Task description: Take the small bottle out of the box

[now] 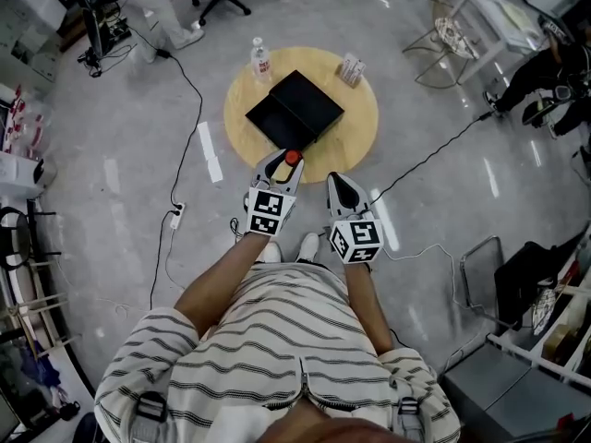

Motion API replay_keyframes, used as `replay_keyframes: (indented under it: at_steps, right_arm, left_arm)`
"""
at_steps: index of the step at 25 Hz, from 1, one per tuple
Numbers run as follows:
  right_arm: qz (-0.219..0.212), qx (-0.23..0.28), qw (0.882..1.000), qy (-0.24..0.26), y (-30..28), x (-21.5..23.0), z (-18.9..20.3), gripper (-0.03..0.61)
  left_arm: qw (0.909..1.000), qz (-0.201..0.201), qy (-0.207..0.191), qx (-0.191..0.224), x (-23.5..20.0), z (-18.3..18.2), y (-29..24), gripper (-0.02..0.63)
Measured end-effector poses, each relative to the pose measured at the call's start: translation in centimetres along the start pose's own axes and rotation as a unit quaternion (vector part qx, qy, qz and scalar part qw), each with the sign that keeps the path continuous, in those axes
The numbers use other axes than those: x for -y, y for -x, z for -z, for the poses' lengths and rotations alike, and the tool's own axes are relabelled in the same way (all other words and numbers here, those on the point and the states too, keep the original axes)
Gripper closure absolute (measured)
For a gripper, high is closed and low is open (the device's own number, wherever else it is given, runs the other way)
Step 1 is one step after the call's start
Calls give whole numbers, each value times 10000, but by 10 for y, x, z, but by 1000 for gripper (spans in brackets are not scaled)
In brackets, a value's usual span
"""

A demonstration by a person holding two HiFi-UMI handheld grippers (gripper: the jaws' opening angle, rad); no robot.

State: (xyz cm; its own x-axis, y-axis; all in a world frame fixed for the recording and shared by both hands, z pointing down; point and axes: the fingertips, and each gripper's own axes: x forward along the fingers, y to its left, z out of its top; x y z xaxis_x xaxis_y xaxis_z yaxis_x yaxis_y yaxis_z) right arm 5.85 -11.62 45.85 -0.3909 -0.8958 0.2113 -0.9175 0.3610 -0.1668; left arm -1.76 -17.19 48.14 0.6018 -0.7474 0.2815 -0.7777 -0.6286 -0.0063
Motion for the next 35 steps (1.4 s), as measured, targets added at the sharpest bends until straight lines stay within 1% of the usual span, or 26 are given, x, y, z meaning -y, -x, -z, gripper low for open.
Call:
replay_keyframes:
  at_steps: [7,16,28,35]
  right_arm:
    - [-53,73,9999,134,-1,-2,-8,560]
    - [-123,116,9996,227,-6,-2,-13,560]
    - [-127,170,9997,126,-6,4,-13,560]
    - [-140,188,9997,112,-7,6,-12,560]
  left_arm:
    - [9999,59,-65,83,4,-5,12,462]
    - [9996,-46,21,285,-1,-14,27,462]
    - [9991,-34,-23,428,8,-22,37,462]
    - [9990,-103,68,434,5,-23,40,462]
